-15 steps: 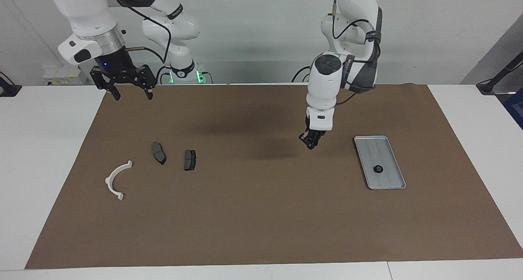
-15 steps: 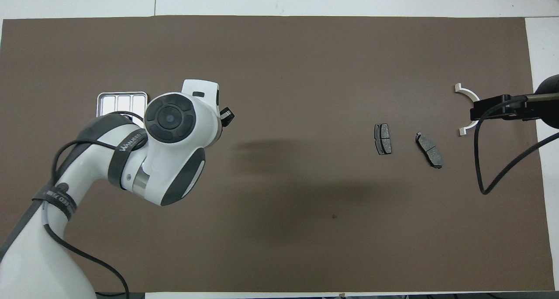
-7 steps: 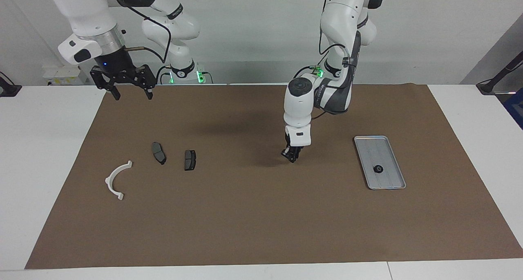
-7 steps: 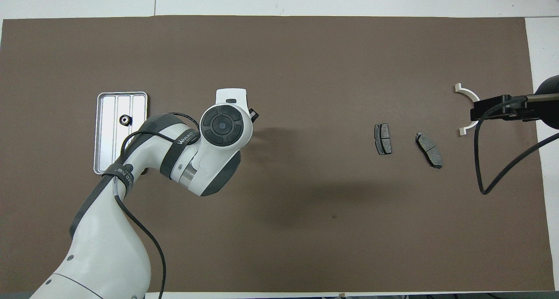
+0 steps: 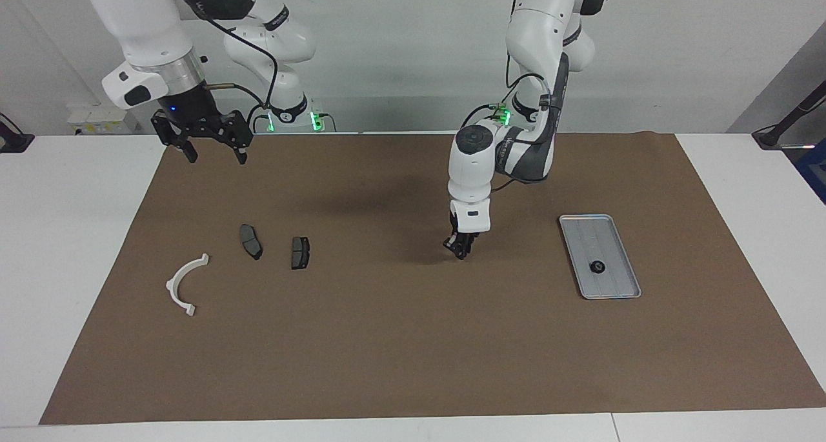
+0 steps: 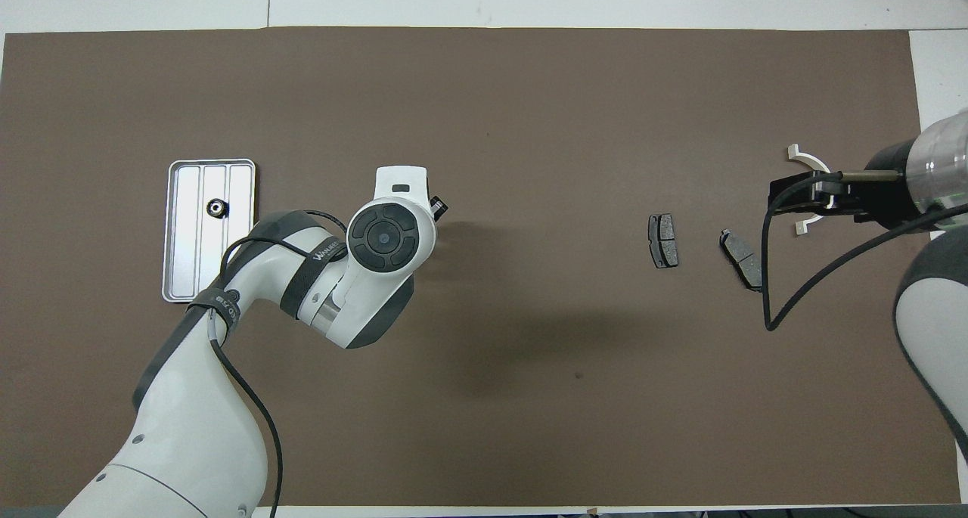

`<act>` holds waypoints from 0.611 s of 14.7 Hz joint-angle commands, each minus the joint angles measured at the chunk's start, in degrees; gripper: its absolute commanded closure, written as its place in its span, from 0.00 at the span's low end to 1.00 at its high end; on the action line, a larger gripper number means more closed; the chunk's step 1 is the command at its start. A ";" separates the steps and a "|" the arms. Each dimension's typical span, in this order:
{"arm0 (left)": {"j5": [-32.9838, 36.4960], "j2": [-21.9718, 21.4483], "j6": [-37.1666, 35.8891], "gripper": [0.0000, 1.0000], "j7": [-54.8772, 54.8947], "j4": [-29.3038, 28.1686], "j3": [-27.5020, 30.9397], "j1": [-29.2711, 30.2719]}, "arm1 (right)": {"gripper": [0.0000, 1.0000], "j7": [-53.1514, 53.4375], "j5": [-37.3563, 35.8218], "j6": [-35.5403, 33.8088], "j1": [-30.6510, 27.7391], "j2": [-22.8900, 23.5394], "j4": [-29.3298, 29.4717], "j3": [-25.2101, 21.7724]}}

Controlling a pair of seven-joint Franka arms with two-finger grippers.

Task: Place bearing gear from tray to pile
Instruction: 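Lower the bearing at center with the left gripper while the right gripper advances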

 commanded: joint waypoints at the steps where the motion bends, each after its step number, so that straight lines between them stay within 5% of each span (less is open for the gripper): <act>1: 1.84 -0.36 1.07 0.46 -0.34 -0.98 0.92 -0.43 | 0.00 2.23 0.13 3.74 0.93 -2.33 -5.11 0.12; 2: 1.85 -0.45 1.07 0.09 2.20 -1.06 0.92 -0.17 | 0.00 3.01 0.13 5.93 1.80 -2.33 -6.08 0.12; 3: 1.85 -0.54 0.72 0.00 5.18 -1.06 0.92 -0.08 | 0.00 4.24 0.13 7.78 2.77 -2.25 -6.70 0.03; 6: 1.76 -2.02 -3.04 0.00 9.58 0.25 1.35 1.59 | 0.00 8.98 -0.57 9.99 5.15 -0.41 -7.06 0.03; 9: 0.80 -9.74 -9.63 0.00 26.50 1.13 0.74 9.48 | 0.00 13.73 -0.57 10.17 5.41 0.48 -7.15 0.03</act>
